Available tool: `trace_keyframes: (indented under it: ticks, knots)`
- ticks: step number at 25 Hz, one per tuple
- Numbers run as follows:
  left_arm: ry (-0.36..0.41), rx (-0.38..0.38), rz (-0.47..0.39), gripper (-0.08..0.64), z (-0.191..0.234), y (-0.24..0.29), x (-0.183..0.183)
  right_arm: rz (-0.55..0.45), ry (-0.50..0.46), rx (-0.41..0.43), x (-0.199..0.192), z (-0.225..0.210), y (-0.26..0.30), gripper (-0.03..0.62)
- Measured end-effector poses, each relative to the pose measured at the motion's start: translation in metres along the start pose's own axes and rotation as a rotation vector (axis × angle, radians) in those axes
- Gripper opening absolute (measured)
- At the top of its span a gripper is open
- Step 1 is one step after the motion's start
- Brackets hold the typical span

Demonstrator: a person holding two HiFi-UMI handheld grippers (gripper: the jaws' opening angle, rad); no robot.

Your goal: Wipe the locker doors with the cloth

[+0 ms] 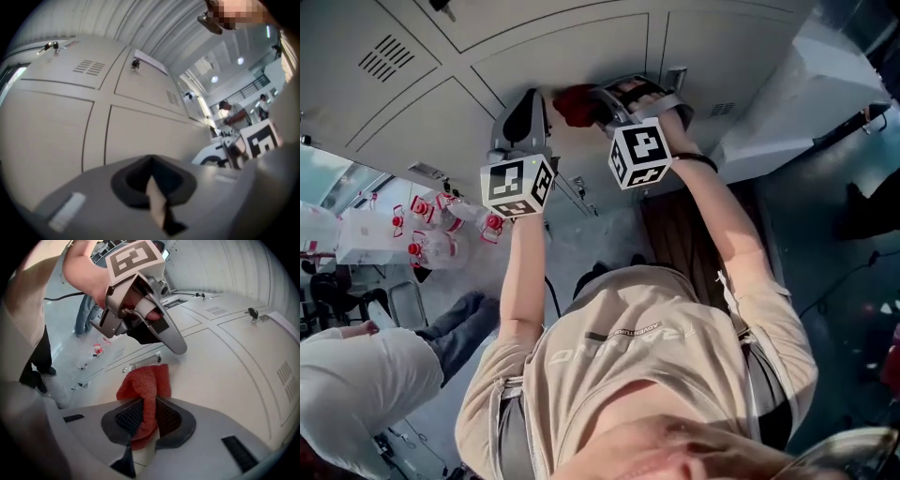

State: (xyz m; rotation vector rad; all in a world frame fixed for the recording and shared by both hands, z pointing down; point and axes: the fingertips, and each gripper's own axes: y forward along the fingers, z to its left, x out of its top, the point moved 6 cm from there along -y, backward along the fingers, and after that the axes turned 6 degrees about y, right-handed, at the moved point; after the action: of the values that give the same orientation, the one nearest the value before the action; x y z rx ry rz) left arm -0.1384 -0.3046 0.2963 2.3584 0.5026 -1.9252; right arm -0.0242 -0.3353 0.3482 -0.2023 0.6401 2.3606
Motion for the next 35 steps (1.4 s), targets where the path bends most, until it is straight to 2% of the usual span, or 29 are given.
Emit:
trace_keyframes:
  ticks: [6,11,15,18,24,27,35]
  knots:
    - [-0.045,0.017,0.054,0.003,-0.025,-0.005,-0.054,0.044,0.078,0.096,-0.037,0.078,0.037,0.054]
    - [-0.1,-0.016,0.137,0.005,-0.045,-0.01,-0.097,0.105,0.078,0.182,-0.059,0.137,0.067,0.054]
    - [-0.097,-0.007,0.204,0.005,-0.05,-0.013,-0.12,0.121,0.125,0.24,-0.073,0.165,0.082,0.054]
    - [-0.085,-0.018,0.221,0.004,-0.054,-0.013,-0.126,0.151,0.12,0.257,-0.08,0.172,0.081,0.054]
    - [-0.056,-0.04,0.18,0.005,-0.057,-0.004,-0.102,0.137,0.1,0.206,-0.073,0.138,0.047,0.054]
    - [-0.03,-0.051,0.135,0.005,-0.056,0.004,-0.067,0.129,0.082,0.11,-0.068,0.094,0.012,0.054]
    - [0.052,-0.08,-0.093,0.005,-0.05,0.038,0.05,0.084,0.004,-0.143,-0.054,-0.042,-0.073,0.054]
